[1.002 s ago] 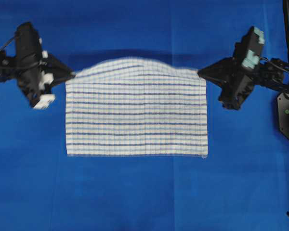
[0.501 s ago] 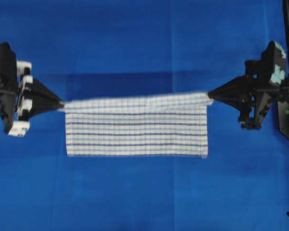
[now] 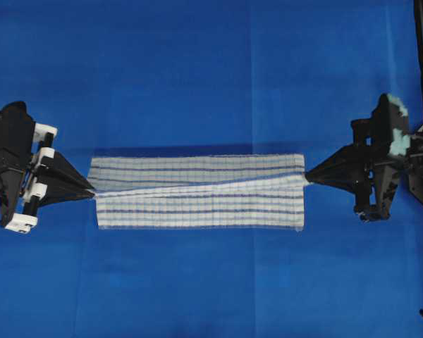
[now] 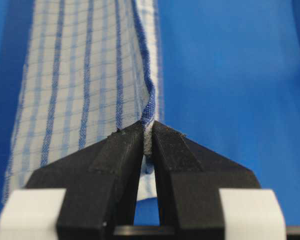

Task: Fold the blue towel.
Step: 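Lift the top corners and fold them down toward the bottom edge, then open both grippers and release the folded edge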

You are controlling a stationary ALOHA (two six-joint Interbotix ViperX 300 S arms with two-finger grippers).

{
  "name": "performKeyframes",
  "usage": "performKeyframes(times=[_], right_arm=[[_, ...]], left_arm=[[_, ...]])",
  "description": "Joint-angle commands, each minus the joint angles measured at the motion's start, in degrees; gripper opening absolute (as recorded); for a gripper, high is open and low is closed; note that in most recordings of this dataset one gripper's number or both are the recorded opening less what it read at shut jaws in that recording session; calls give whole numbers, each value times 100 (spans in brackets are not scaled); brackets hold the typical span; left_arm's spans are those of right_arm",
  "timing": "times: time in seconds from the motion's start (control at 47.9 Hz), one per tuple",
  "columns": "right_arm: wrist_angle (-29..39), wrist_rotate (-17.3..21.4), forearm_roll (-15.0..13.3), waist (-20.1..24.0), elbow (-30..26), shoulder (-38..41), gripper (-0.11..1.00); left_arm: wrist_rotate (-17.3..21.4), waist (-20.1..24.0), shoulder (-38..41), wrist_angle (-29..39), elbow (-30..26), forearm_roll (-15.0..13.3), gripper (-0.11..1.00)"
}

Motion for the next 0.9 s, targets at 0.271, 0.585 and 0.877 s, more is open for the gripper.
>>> performKeyframes(times=[0.271, 0.585, 0.877], right_arm=[[-62, -9, 167, 519, -360, 809, 19], [-44, -9, 167, 527, -563, 1345, 29], [-26, -62, 149, 598, -589, 1248, 89]], left_arm=[[0, -316, 809, -158, -220, 9, 5], [-88, -316, 1134, -141, -246, -9, 5], [-220, -299, 932, 255, -237, 9, 75]])
